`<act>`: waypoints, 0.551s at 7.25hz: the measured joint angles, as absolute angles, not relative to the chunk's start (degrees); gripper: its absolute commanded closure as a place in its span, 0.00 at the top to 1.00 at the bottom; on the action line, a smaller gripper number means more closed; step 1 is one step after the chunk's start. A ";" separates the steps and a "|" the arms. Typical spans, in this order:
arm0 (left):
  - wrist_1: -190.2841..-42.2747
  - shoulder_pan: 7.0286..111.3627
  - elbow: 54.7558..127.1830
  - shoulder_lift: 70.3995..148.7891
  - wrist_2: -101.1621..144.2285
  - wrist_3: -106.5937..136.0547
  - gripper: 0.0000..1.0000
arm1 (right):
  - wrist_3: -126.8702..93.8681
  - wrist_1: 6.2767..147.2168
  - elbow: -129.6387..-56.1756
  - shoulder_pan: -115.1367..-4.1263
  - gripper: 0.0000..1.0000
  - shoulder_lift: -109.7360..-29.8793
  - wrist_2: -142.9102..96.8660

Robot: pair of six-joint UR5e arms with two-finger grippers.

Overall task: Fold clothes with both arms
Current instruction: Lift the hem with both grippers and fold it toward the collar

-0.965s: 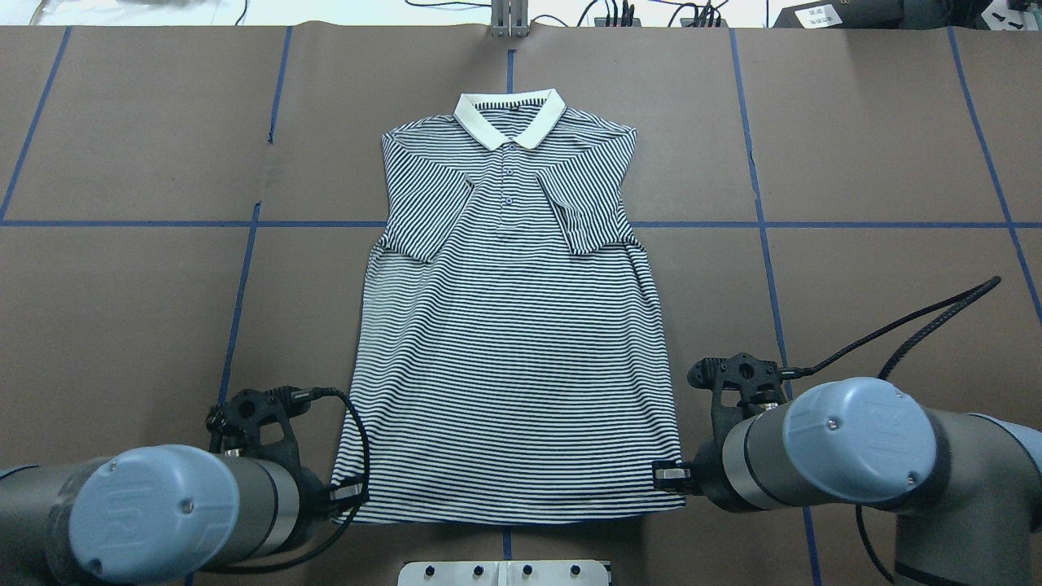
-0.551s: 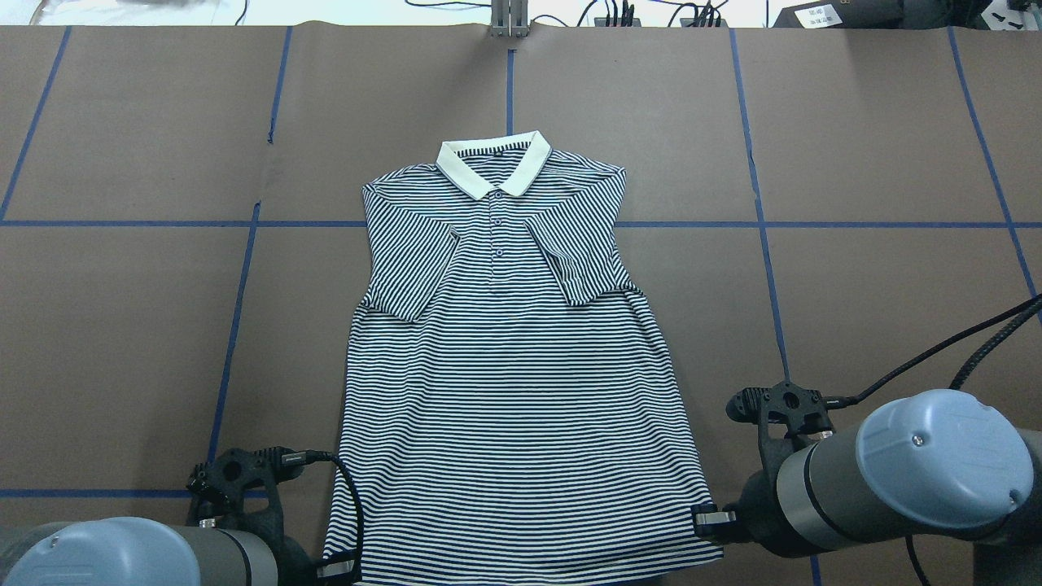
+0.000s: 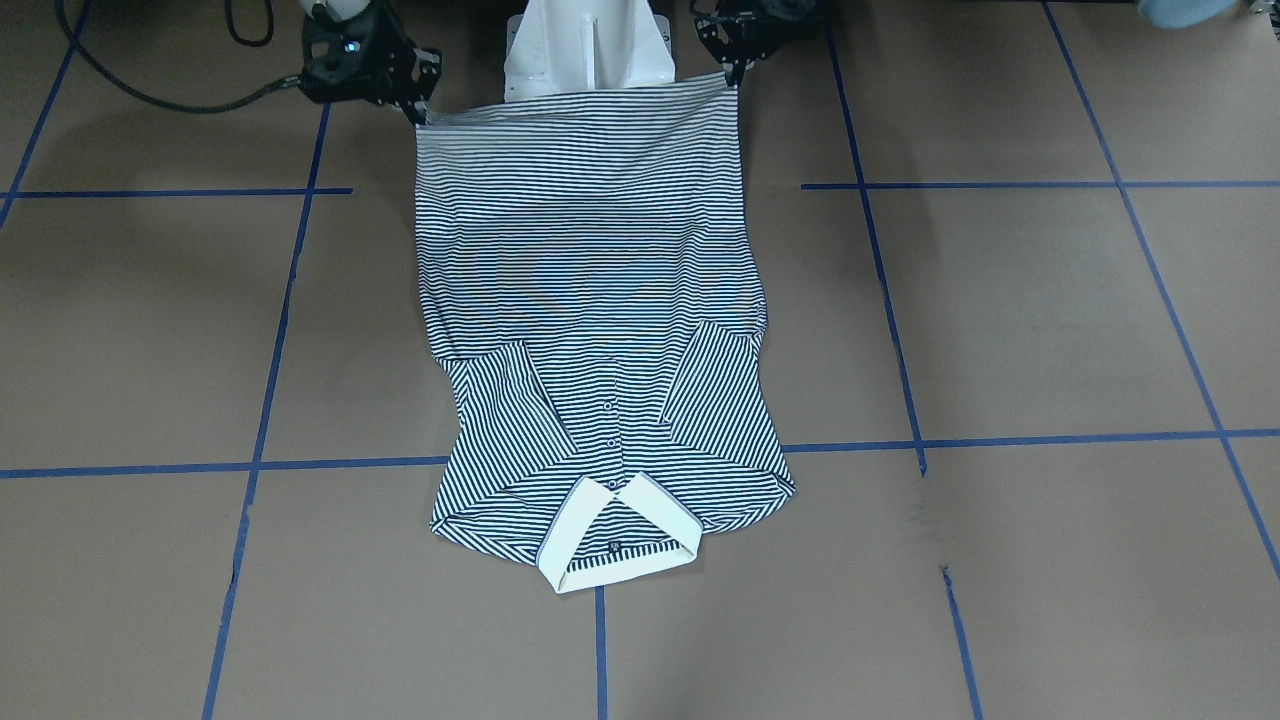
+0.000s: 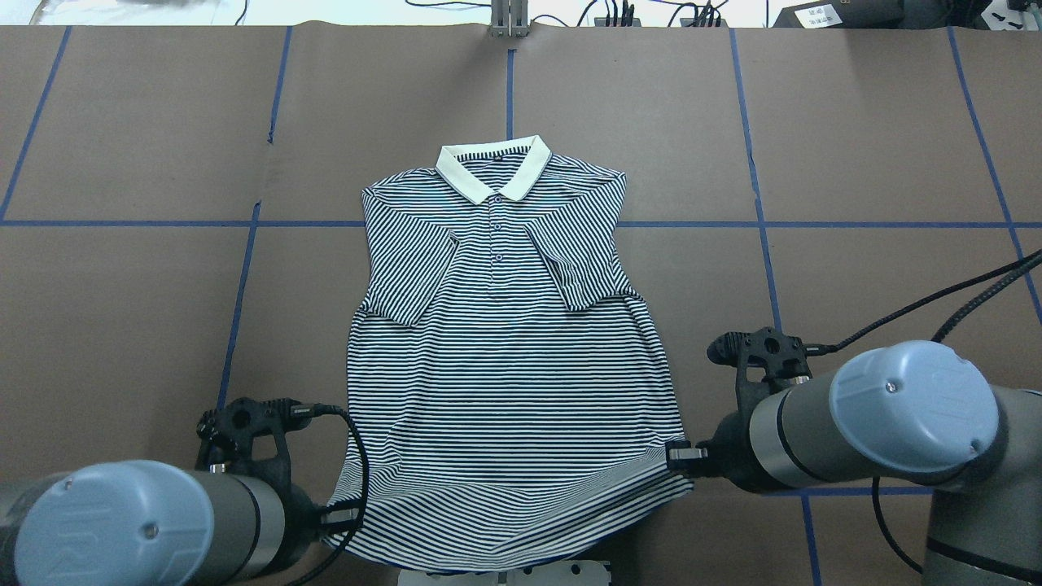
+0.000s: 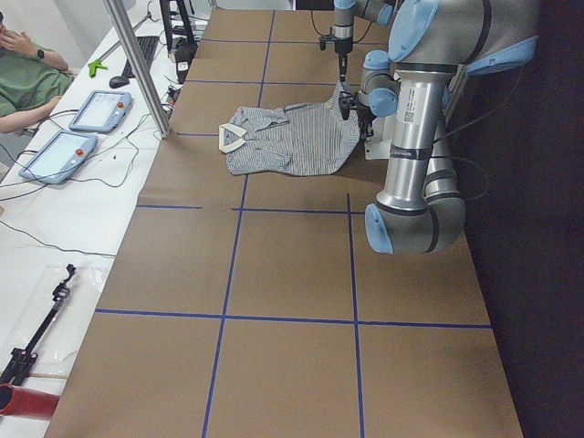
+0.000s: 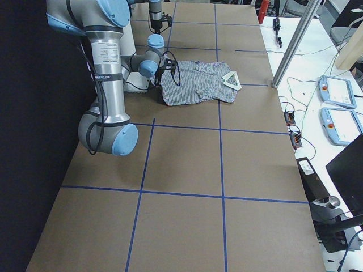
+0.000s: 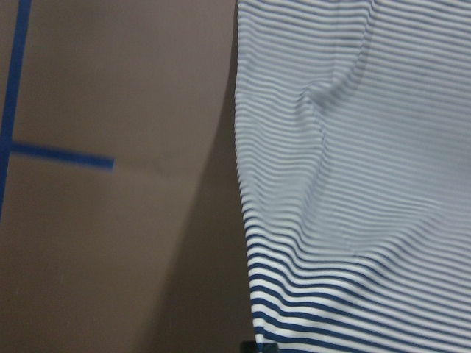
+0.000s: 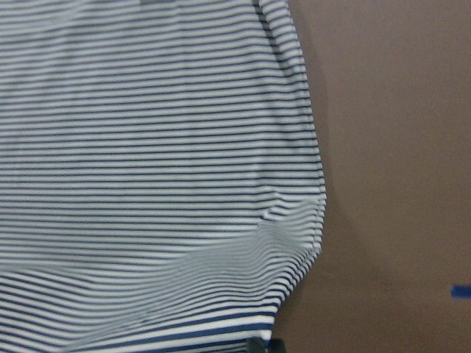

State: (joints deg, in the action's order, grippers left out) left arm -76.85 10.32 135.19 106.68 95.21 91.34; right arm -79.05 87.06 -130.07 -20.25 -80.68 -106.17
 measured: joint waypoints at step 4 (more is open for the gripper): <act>-82.94 24.44 125.82 110.13 95.51 80.71 0.00 | -62.99 82.76 -117.86 -32.24 0.00 -72.67 -99.00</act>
